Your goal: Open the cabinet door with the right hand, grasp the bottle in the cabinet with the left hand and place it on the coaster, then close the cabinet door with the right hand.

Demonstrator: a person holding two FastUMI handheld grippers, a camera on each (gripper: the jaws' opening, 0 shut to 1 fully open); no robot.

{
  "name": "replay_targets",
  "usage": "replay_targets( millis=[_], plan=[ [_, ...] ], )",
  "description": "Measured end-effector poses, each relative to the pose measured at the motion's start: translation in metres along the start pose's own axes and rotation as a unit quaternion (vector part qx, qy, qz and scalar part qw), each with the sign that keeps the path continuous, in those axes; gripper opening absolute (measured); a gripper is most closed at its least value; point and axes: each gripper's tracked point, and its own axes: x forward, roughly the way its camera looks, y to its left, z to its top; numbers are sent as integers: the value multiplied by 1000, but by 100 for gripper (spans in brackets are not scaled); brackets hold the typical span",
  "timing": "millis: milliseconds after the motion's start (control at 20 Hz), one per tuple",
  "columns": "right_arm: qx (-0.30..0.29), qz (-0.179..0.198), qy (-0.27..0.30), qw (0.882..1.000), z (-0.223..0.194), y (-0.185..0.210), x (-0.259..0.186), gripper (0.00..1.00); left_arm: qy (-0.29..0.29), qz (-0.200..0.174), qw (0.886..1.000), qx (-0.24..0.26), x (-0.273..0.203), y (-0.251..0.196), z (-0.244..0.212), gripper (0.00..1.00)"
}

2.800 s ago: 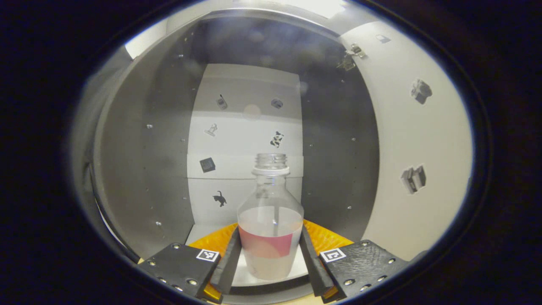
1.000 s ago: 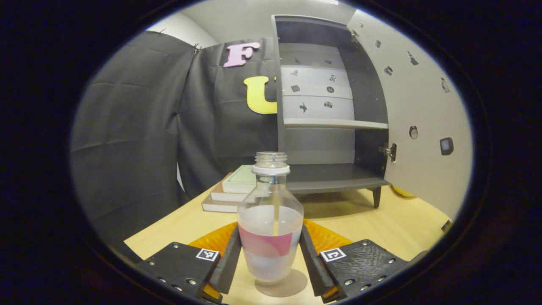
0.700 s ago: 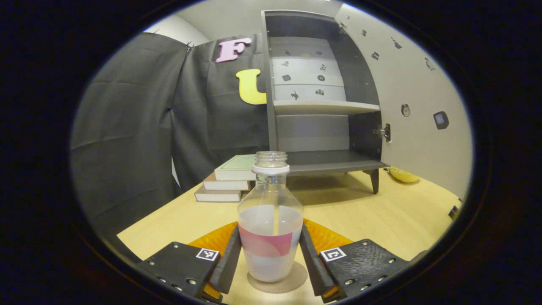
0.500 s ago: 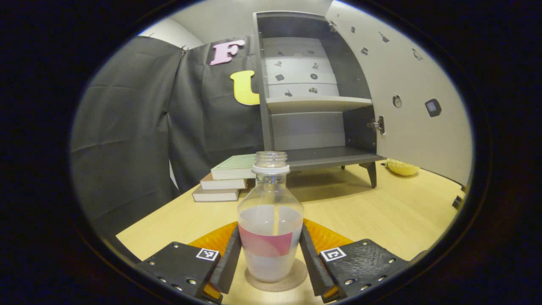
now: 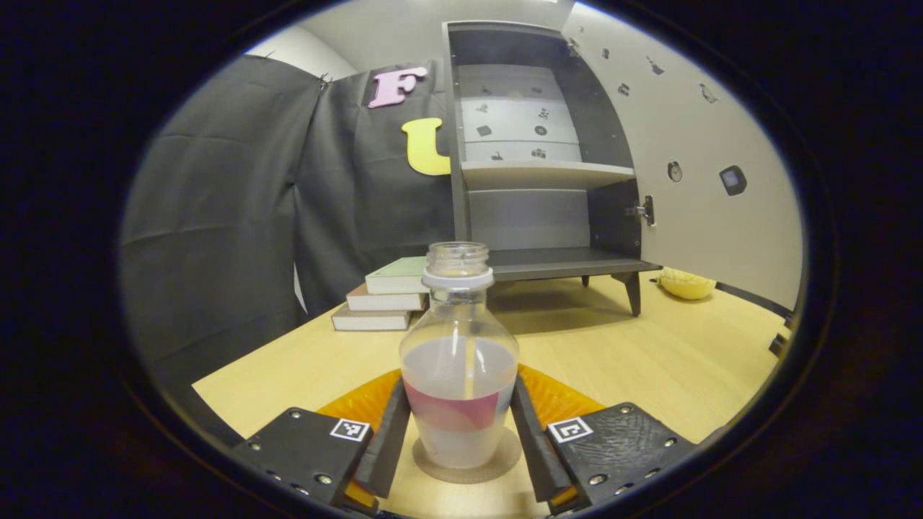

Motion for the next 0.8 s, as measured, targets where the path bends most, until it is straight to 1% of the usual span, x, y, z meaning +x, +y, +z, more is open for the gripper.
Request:
replay_targets(
  millis=[100, 150, 200, 300, 350, 400, 600, 650, 700, 800],
  plan=[
    [3, 1, 4, 1000, -4, 1, 1, 96, 3, 1, 1000, -2, -1, 2, 1, 74],
    [5, 2, 4, 1000, -6, 3, 1, 96, 9, 0, 1000, -5, 0, 3, 0, 77],
    [6, 3, 5, 1000, -7, 4, 1, 96, 13, -3, 1000, -8, 2, 2, -2, 72],
    [0, 2, 10, 1000, -11, 5, -1, 96, 19, -5, 1000, -17, 0, 3, -2, 77],
    [-4, 2, 11, 1000, -13, 6, -2, 96, 20, -4, 1000, -20, 0, 5, 1, 88],
    [-7, 1, 9, 1000, -13, 5, -4, 96, 21, -5, 1000, -23, -1, 6, 3, 87],
    [-2, 5, 14, 1000, -22, 10, -11, 96, 11, -12, 999, -34, -10, 6, 25, 86],
    [0, 4, 14, 1000, -23, 11, -13, 96, 6, -11, 999, -35, -14, 8, 35, 86],
    [2, 4, 14, 1000, -23, 11, -15, 96, 1, -9, 999, -38, -18, 12, 45, 88],
    [3, 1, 11, 1000, -24, 12, -19, 96, -6, -10, 999, -53, -23, 18, 65, 86]
  ],
)
